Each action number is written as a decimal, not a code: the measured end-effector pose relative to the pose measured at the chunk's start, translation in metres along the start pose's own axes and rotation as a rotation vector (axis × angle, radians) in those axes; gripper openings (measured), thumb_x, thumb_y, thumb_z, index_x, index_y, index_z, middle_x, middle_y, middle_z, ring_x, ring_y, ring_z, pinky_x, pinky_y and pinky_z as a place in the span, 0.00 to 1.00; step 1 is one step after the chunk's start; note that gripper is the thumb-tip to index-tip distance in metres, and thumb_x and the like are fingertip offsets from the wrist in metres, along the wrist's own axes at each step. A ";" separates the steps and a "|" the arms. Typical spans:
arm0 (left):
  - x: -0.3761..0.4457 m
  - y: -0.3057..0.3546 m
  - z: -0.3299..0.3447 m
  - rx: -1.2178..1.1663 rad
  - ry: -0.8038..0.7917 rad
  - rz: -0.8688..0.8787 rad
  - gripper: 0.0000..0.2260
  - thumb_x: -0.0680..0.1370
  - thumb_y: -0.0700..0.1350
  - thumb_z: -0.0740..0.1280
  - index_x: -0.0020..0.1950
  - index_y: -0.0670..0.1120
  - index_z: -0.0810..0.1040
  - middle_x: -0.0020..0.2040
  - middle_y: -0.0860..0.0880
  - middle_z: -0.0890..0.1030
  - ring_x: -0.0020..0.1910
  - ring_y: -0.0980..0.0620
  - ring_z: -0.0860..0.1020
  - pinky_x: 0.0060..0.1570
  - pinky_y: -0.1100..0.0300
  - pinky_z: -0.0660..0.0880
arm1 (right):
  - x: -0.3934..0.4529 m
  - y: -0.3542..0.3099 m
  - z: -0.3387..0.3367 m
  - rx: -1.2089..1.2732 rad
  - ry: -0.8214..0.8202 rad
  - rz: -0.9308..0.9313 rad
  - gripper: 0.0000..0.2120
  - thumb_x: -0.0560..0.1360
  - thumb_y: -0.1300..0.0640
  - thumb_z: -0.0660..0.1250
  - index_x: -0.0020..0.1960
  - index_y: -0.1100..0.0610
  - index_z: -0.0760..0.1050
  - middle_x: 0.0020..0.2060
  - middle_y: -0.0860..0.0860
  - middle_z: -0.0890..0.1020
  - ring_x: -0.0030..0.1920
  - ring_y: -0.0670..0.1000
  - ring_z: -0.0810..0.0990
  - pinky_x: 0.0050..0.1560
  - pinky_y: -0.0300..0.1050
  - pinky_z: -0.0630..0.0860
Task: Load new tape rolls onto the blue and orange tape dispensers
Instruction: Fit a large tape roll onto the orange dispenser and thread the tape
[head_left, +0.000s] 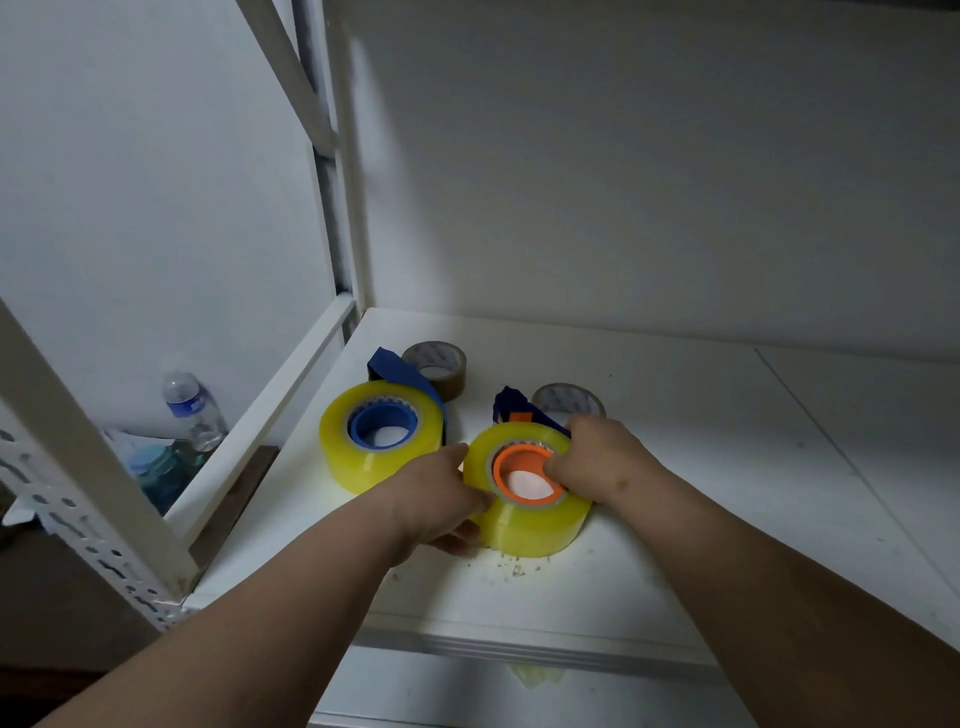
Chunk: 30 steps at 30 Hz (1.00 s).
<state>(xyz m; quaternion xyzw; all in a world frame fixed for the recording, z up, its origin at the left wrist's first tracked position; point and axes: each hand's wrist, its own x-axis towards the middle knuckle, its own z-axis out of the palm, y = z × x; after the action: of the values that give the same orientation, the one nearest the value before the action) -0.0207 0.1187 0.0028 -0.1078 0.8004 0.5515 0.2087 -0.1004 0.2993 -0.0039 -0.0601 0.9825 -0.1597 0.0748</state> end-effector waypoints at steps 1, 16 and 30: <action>0.004 0.001 0.002 -0.020 -0.001 0.011 0.17 0.77 0.41 0.68 0.62 0.55 0.69 0.52 0.47 0.81 0.46 0.44 0.85 0.42 0.51 0.84 | 0.003 0.003 -0.001 0.009 0.011 -0.001 0.09 0.68 0.52 0.68 0.40 0.51 0.68 0.33 0.47 0.71 0.35 0.49 0.72 0.28 0.40 0.65; 0.038 0.023 0.014 0.661 0.070 0.219 0.30 0.78 0.53 0.66 0.78 0.57 0.60 0.74 0.45 0.64 0.67 0.44 0.73 0.66 0.55 0.69 | 0.017 0.018 0.002 -0.180 0.283 -0.146 0.20 0.67 0.46 0.63 0.56 0.53 0.73 0.60 0.55 0.70 0.62 0.61 0.67 0.58 0.53 0.67; 0.017 -0.001 -0.006 0.811 0.149 0.404 0.25 0.79 0.54 0.63 0.76 0.53 0.65 0.68 0.48 0.74 0.66 0.49 0.74 0.63 0.58 0.71 | -0.015 -0.008 0.007 -0.272 -0.013 -0.173 0.16 0.68 0.39 0.59 0.50 0.46 0.72 0.48 0.46 0.77 0.58 0.52 0.72 0.68 0.58 0.49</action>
<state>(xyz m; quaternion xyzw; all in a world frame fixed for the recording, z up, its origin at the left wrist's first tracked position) -0.0367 0.1138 -0.0037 0.1014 0.9694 0.2142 0.0639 -0.0837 0.2918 -0.0062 -0.1551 0.9857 -0.0307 0.0584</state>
